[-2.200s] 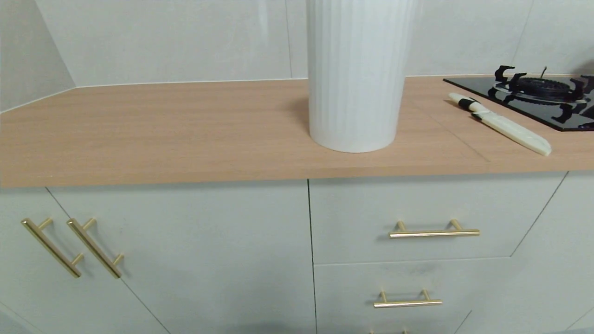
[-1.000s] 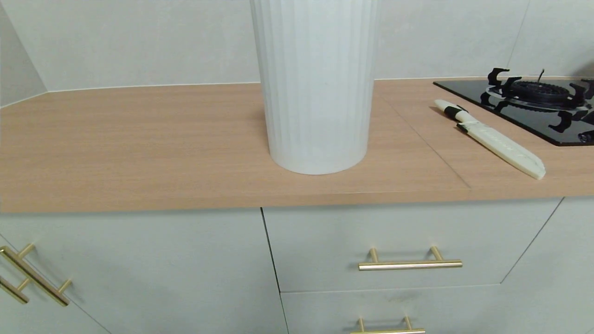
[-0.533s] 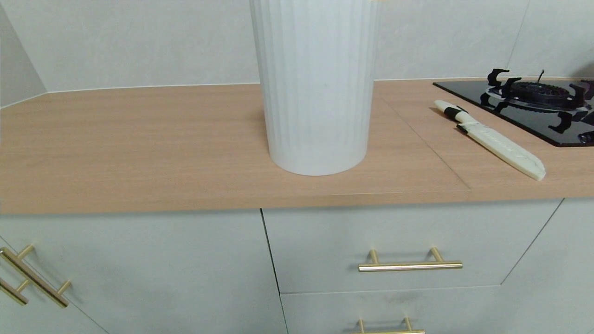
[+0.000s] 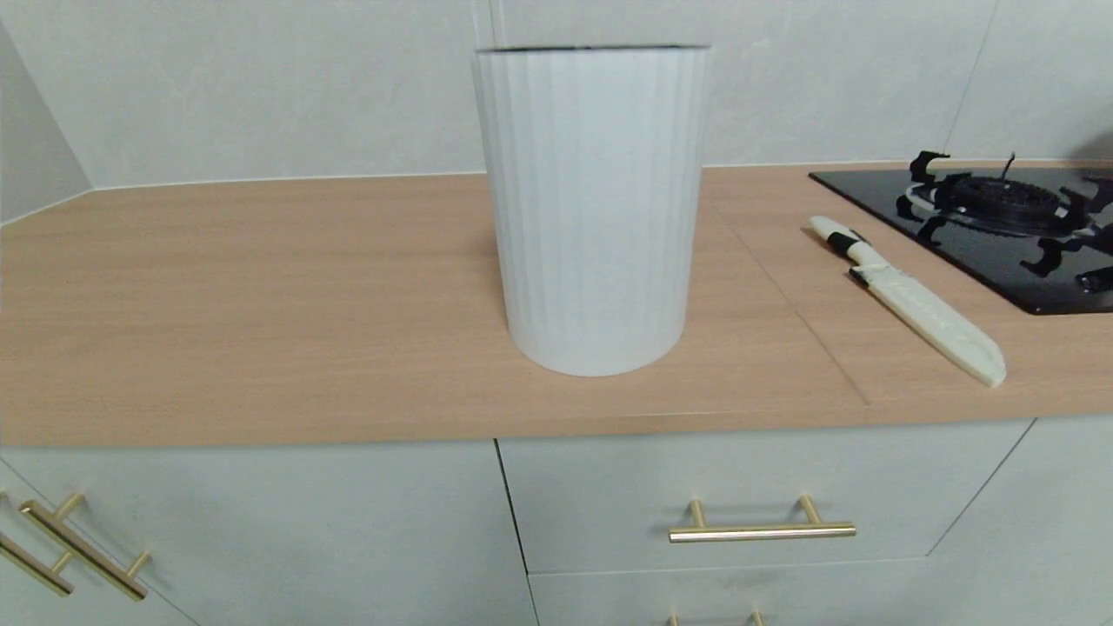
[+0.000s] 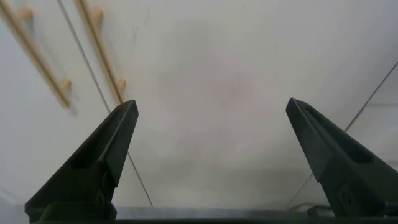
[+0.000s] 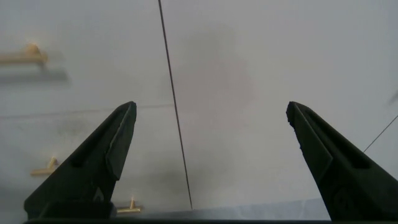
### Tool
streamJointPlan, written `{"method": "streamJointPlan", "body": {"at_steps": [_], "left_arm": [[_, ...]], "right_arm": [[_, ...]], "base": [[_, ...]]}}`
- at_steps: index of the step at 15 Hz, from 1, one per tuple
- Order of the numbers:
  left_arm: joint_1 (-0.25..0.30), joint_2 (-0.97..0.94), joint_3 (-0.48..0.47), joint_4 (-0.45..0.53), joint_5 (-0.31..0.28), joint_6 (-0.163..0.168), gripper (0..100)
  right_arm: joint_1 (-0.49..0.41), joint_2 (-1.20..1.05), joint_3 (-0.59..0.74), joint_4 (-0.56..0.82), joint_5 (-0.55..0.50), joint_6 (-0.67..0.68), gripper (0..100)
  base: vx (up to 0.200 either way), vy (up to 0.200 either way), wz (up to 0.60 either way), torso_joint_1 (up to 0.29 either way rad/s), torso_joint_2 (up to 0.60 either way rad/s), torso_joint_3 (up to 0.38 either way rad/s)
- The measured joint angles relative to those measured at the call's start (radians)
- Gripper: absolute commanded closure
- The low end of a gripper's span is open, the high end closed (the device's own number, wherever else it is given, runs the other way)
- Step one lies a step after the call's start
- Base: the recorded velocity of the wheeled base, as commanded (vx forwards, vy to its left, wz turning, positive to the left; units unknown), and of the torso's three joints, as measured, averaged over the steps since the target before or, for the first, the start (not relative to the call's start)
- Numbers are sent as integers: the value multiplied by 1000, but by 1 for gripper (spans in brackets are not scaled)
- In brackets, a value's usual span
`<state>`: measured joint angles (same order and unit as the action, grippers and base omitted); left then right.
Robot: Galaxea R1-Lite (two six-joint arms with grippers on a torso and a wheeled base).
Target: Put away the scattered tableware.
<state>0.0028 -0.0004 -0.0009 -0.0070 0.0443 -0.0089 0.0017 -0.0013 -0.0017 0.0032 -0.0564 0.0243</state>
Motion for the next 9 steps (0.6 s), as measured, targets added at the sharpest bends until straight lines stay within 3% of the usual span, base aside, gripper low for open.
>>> {"method": "streamJointPlan", "body": {"at_steps": [9], "left_arm": [[0, 0, 1, 1, 0, 0, 0]], "right_arm": [[-1, 0, 0, 0, 0, 0, 0]], "base": [[0, 0, 0, 165, -479, -296]]}}
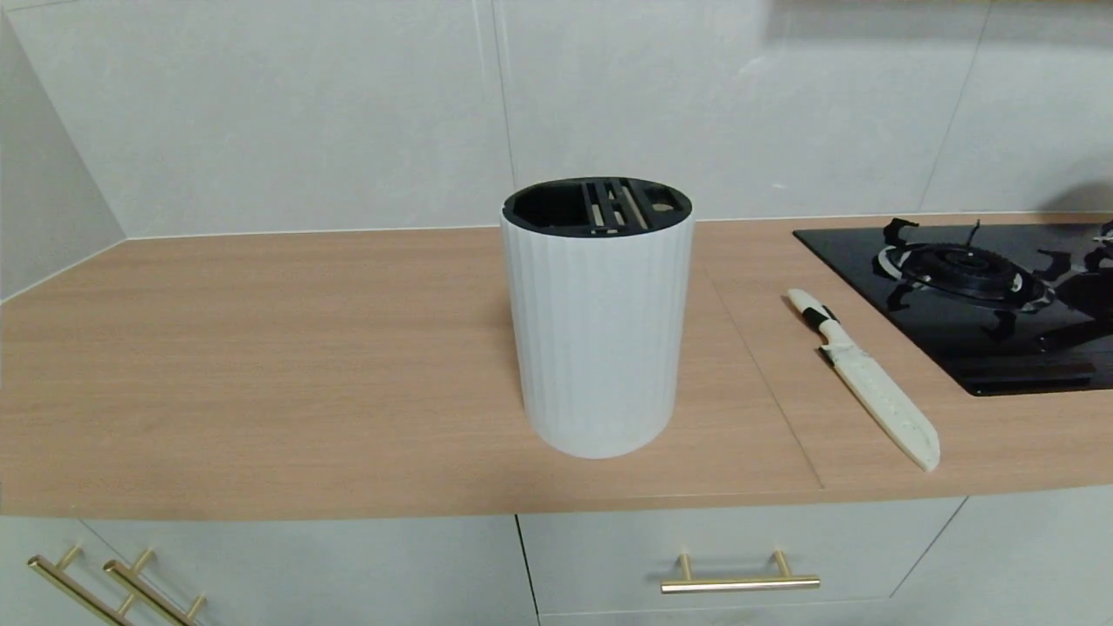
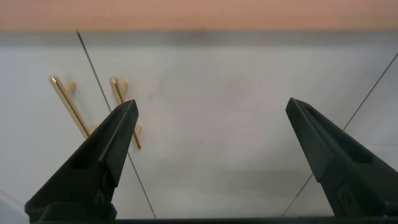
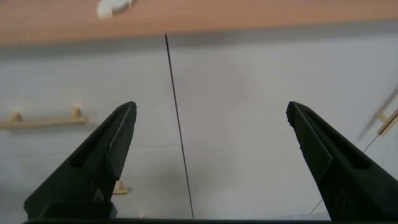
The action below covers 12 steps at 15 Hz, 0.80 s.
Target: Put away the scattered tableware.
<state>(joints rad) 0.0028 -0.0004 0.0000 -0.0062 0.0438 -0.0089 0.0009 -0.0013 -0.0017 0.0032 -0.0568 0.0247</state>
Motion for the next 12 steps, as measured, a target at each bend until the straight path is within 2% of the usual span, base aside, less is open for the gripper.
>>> {"method": "streamJointPlan", "body": {"at_steps": [12], "left_arm": [[0, 0, 0, 0, 0, 0, 0]], "right_arm": [[0, 0, 0, 0, 0, 0, 0]], "base": [[0, 0, 0, 224, -514, -292]]}}
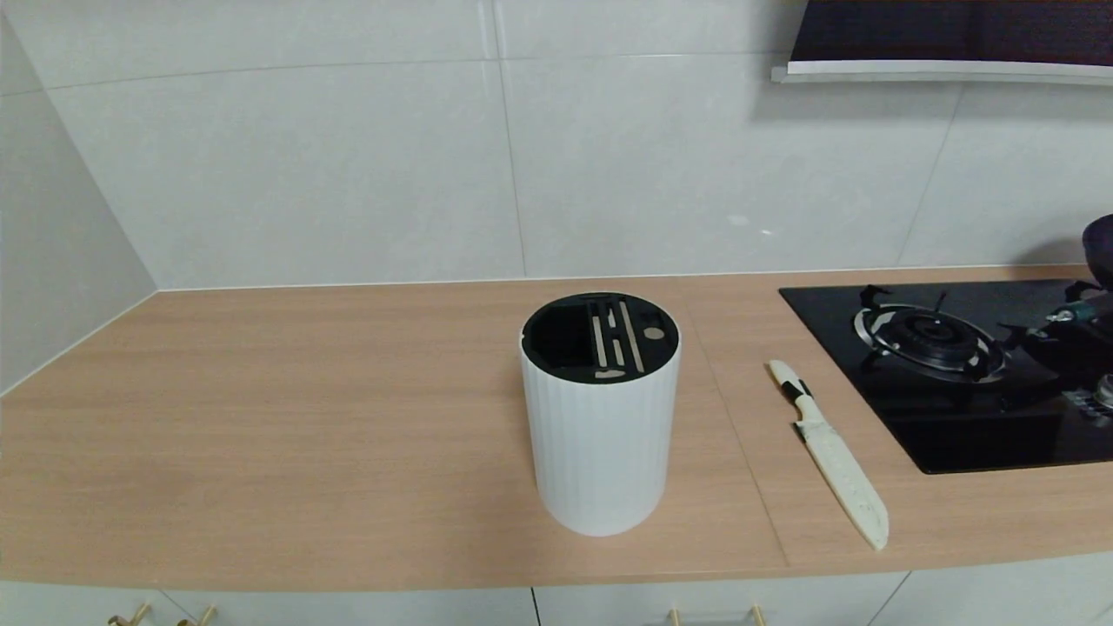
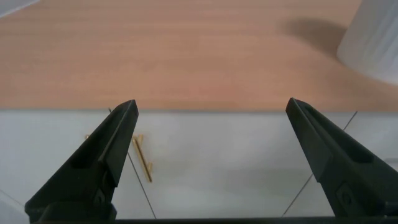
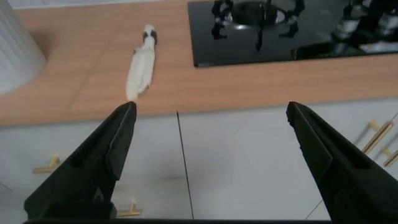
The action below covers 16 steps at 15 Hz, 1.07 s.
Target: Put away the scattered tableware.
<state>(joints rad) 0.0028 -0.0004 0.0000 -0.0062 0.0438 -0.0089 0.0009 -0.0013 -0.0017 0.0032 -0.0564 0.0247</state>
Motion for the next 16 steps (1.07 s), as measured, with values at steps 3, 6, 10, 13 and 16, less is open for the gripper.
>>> {"method": "streamJointPlan", "body": {"at_steps": [3, 6, 10, 13, 16], "left_arm": [[0, 0, 0, 1, 0, 0, 0], [0, 0, 0, 1, 0, 0, 0], [0, 0, 0, 1, 0, 0, 0], [0, 0, 0, 1, 0, 0, 0], [0, 0, 0, 0, 0, 0, 0]], "right_arm": [[1, 0, 0, 0, 0, 0, 0], [0, 0, 0, 0, 0, 0, 0], [0, 0, 0, 0, 0, 0, 0], [0, 0, 0, 0, 0, 0, 0], [0, 0, 0, 0, 0, 0, 0]], "base": [[0, 0, 0, 258, -570, -307], [0, 0, 0, 279, -603, -326], [0, 0, 0, 216, -448, -234], [0, 0, 0, 181, -365, -196], [0, 0, 0, 14, -32, -19]]}}
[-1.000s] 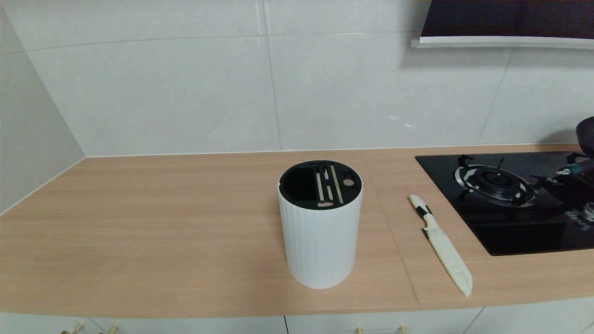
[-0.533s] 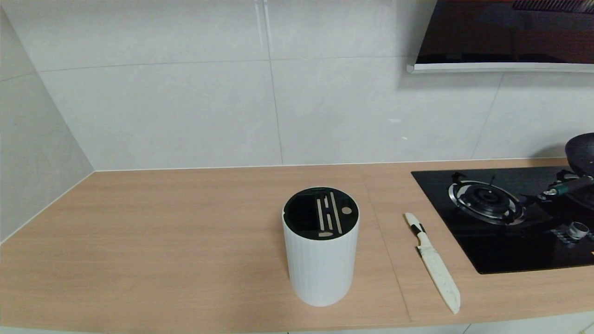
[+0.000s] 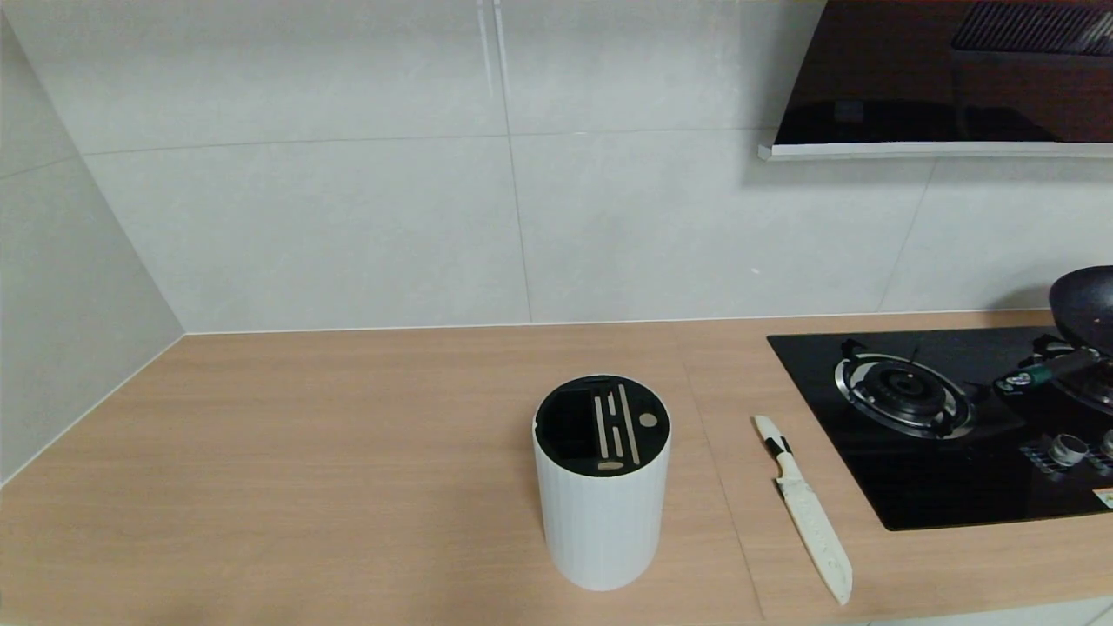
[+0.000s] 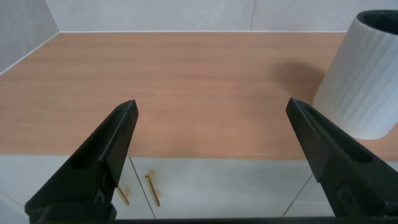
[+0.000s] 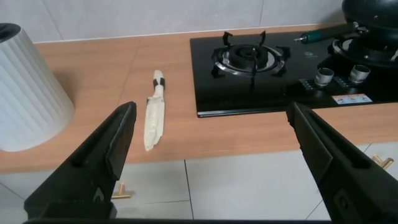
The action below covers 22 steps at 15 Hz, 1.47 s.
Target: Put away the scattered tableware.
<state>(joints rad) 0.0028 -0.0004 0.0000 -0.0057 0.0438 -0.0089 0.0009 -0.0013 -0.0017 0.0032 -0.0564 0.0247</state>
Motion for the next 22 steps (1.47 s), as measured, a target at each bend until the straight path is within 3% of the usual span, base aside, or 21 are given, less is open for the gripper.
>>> {"method": "streamJointPlan", "body": {"at_steps": [9, 13, 19, 22], "left_arm": [[0, 0, 0, 0, 0, 0, 0], [0, 0, 0, 0, 0, 0, 0], [0, 0, 0, 0, 0, 0, 0], [0, 0, 0, 0, 0, 0, 0]], "right_arm": [[0, 0, -1, -1, 4, -56, 0], [17, 52, -162, -23, 66, -6, 0], [54, 498, -324, -29, 105, 7, 0], [109, 801, -392, -116, 109, 11, 0]], "base": [[0, 0, 0, 0, 0, 0], [0, 0, 0, 0, 0, 0], [0, 0, 0, 0, 0, 0], [0, 0, 0, 0, 0, 0]]}}
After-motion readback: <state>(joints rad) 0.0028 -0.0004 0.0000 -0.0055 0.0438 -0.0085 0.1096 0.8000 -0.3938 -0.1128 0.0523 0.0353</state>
